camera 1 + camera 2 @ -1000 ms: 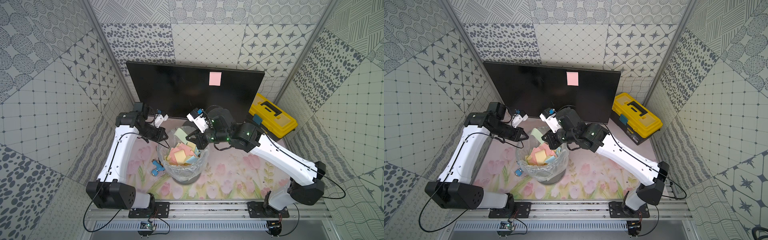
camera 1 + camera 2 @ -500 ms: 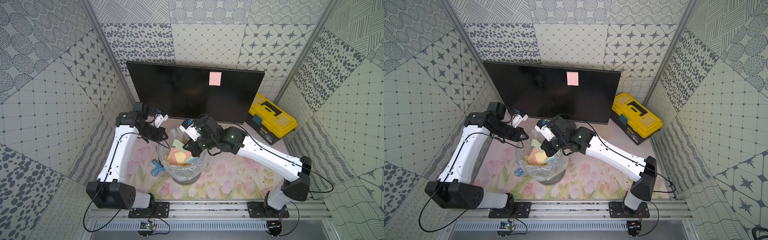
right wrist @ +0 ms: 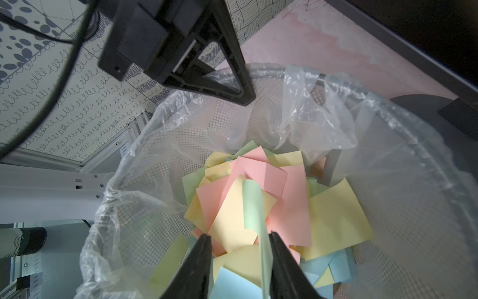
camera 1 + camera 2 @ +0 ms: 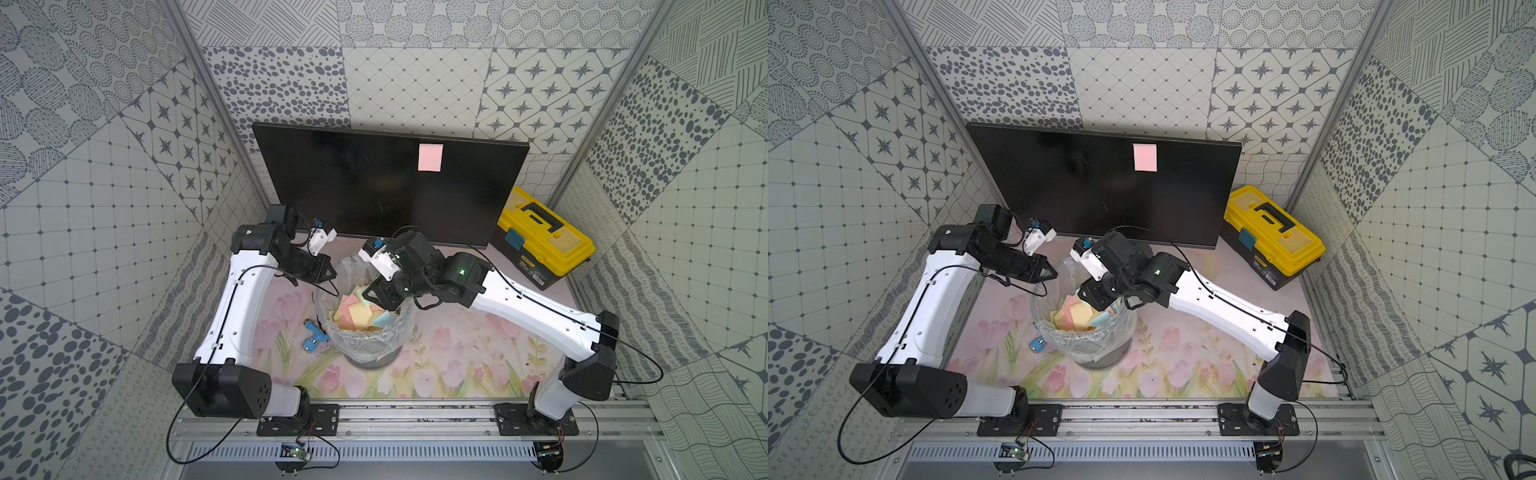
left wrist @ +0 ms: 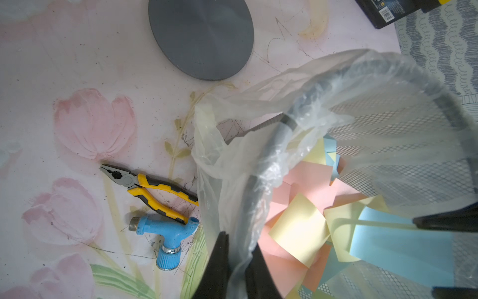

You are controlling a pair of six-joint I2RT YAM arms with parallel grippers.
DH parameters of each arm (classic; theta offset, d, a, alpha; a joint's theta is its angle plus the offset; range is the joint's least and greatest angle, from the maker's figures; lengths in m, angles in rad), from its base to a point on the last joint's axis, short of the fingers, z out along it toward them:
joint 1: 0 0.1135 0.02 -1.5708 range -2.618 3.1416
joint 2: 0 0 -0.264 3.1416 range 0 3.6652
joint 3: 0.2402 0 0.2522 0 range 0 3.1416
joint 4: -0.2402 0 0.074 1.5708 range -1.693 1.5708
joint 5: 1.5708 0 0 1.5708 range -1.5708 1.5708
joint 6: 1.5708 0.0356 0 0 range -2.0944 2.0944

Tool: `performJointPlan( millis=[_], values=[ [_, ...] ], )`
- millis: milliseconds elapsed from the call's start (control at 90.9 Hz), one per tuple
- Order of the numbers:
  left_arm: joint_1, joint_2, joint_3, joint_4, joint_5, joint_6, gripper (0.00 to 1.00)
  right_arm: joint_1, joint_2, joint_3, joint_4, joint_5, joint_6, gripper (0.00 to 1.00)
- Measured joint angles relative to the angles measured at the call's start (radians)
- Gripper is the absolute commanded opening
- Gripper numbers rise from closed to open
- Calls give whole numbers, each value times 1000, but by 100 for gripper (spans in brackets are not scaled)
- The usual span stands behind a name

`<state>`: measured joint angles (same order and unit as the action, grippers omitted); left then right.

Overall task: Remove the sticky note from the monitor
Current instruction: Place the sticky note in the trash bin.

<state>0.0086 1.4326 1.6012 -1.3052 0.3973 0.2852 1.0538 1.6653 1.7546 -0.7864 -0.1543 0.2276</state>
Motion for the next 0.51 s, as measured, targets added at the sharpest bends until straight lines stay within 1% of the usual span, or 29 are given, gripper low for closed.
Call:
performJointPlan(
  millis=[132,242,385,429,506],
  values=[
    [0,0,0,0,0,0,0,0,0,23,-3,6,0,50],
    [0,0,0,0,0,0,0,0,0,34,-4,6,-1,53],
    [0,0,0,0,0,0,0,0,27,42,-13,-2,0,59],
    [0,0,0,0,0,0,0,0,43,45,-16,-2,-3,62],
    [0,0,0,0,0,0,0,1,65,45,-24,-1,-10,72]
  ],
)
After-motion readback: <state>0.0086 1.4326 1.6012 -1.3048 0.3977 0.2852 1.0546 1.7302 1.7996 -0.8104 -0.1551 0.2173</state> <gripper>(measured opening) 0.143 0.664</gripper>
